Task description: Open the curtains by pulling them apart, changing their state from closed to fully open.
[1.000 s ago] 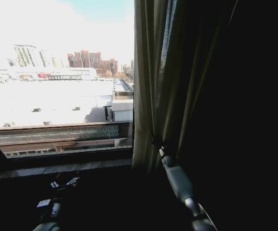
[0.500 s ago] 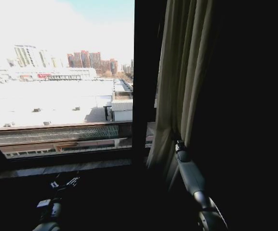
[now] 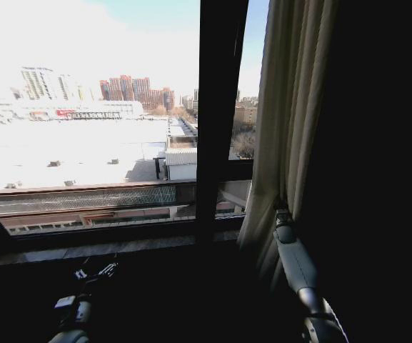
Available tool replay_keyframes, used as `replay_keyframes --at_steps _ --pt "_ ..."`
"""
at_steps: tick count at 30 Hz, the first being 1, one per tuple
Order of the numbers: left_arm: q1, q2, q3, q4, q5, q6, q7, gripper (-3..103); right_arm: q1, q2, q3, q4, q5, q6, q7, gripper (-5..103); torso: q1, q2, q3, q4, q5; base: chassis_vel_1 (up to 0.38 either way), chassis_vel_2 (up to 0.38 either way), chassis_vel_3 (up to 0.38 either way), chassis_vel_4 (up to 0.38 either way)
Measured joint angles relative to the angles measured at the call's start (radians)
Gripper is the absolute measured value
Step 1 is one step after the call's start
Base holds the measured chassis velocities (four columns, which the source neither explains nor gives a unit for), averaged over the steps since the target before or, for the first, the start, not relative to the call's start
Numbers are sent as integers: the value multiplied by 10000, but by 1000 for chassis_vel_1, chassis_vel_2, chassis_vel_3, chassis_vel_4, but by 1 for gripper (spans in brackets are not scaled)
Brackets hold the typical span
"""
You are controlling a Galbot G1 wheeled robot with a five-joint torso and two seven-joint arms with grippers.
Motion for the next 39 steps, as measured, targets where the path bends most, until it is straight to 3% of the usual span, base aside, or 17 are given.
replay_keyframes --at_steps 10,20,21,23,27,29,35,37,38,39 --pt "0 0 0 1 0 0 0 100 -175 -52 -4 143 42 -28 358 0 0 0 0 1 0 0 0 0 0" --pt "0 0 0 1 0 0 0 100 -1001 244 -703 1303 670 574 -656 0 0 0 1 2 0 0 0 0 0" --pt "1 0 0 0 0 0 0 100 -1135 244 -869 1585 900 598 -823 5 0 0 1 1 1 0 0 0 0" --pt "0 0 0 0 0 0 0 100 -1270 231 -1041 1897 1158 612 -1030 5 0 0 1 1 0 0 0 0 0" --pt "1 0 0 0 0 0 0 100 -1821 94 -1545 3149 1719 747 -1836 27 0 0 0 1 -2 0 0 0 0" --pt "0 0 0 1 0 0 1 100 -1938 53 -1652 3393 1816 749 -1896 27 0 0 0 1 -1 0 0 0 0" --pt "0 0 0 1 0 0 0 100 -2897 -201 -2327 4920 2297 719 -2113 54 0 1 0 0 -2 0 0 0 0" --pt "1 0 0 1 0 0 0 100 -2965 -212 -2357 5005 2308 721 -2126 54 0 0 0 0 -1 0 0 0 0" --pt "0 0 0 1 0 0 0 100 -3288 -247 -2474 5402 2364 736 -2166 65 0 1 0 0 0 0 0 0 0" --pt "0 0 0 0 0 0 0 100 -3436 -259 -2532 5571 2399 743 -2176 65 0 1 0 0 -1 0 0 0 0"
